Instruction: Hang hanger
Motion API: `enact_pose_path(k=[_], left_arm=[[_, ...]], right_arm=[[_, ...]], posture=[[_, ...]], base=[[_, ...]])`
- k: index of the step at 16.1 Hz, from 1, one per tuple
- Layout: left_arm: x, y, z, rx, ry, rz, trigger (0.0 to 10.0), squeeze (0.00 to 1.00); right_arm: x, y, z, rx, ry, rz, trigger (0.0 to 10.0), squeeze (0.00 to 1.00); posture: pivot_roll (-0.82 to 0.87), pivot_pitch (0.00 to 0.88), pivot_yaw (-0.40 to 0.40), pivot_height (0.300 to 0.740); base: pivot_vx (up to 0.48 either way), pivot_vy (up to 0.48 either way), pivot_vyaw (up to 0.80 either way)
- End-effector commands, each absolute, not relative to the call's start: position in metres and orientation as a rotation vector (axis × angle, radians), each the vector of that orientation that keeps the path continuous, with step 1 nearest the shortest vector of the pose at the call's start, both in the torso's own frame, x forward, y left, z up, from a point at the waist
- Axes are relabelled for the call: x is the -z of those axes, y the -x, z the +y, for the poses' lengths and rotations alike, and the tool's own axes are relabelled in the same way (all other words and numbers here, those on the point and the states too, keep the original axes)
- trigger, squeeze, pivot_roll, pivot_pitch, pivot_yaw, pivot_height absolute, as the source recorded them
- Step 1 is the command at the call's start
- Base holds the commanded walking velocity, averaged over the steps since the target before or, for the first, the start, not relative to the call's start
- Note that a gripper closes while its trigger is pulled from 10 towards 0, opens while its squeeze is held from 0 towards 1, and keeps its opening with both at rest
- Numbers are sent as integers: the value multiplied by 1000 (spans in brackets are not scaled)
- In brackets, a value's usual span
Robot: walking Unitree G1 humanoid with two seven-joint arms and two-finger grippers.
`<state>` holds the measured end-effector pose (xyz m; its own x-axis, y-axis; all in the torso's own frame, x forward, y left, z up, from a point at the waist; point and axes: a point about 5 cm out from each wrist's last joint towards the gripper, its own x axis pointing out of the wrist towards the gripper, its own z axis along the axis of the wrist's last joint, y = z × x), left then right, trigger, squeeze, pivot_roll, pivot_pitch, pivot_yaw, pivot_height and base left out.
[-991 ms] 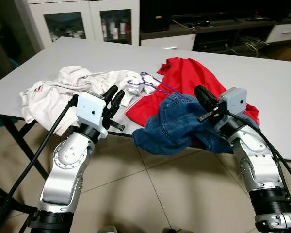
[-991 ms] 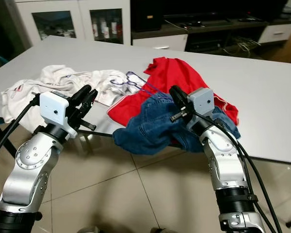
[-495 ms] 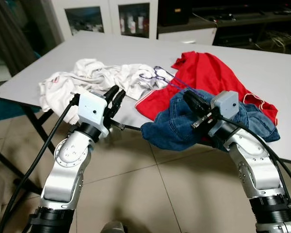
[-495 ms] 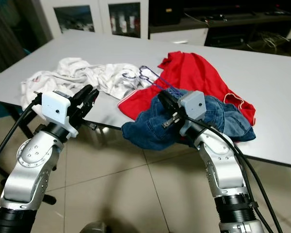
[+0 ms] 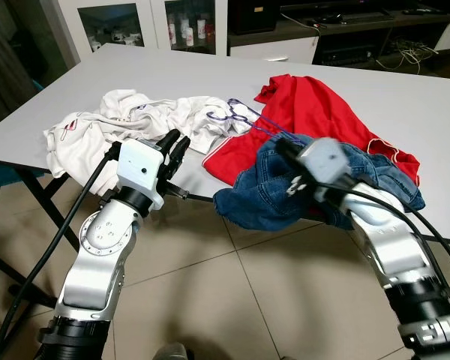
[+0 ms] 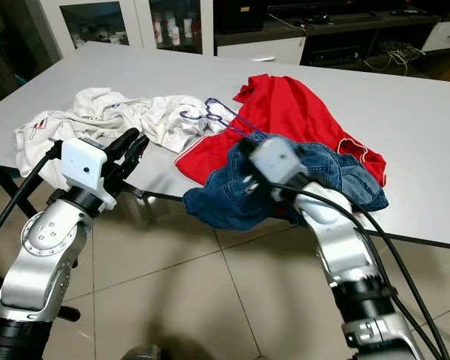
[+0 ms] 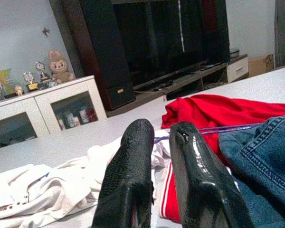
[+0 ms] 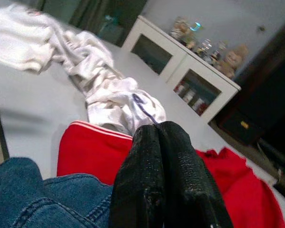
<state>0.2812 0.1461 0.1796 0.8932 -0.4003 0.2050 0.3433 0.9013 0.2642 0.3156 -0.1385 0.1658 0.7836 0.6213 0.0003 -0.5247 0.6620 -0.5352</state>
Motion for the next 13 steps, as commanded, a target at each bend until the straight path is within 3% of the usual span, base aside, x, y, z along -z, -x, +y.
enact_pose_path(k=[1, 3, 6, 9, 13], left_arm=[[-181, -282, 147, 382, -232, -263, 10000, 0], [-180, -280, 147, 380, -231, -263, 10000, 0], [-172, -275, 147, 393, -232, -238, 10000, 0], [-161, -260, 139, 447, -194, -222, 10000, 0], [-141, -243, 138, 444, -120, -167, 10000, 0]], right_arm=[[-167, -318, -131, -683, 587, -201, 10000, 0], [-167, -319, -128, -689, 561, -203, 10000, 0], [-162, -317, -132, -702, 342, -166, 10000, 0], [-157, -288, -143, -606, 110, -217, 10000, 0], [-143, -263, -141, -597, 87, -201, 10000, 0]], posture=[[54, 0, 5, 740], [62, 0, -2, 740], [66, 0, -5, 740], [60, 0, 0, 740], [31, 0, 18, 740]], base=[[0, 0, 0], [0, 0, 0], [0, 0, 0], [0, 0, 0], [0, 0, 0]])
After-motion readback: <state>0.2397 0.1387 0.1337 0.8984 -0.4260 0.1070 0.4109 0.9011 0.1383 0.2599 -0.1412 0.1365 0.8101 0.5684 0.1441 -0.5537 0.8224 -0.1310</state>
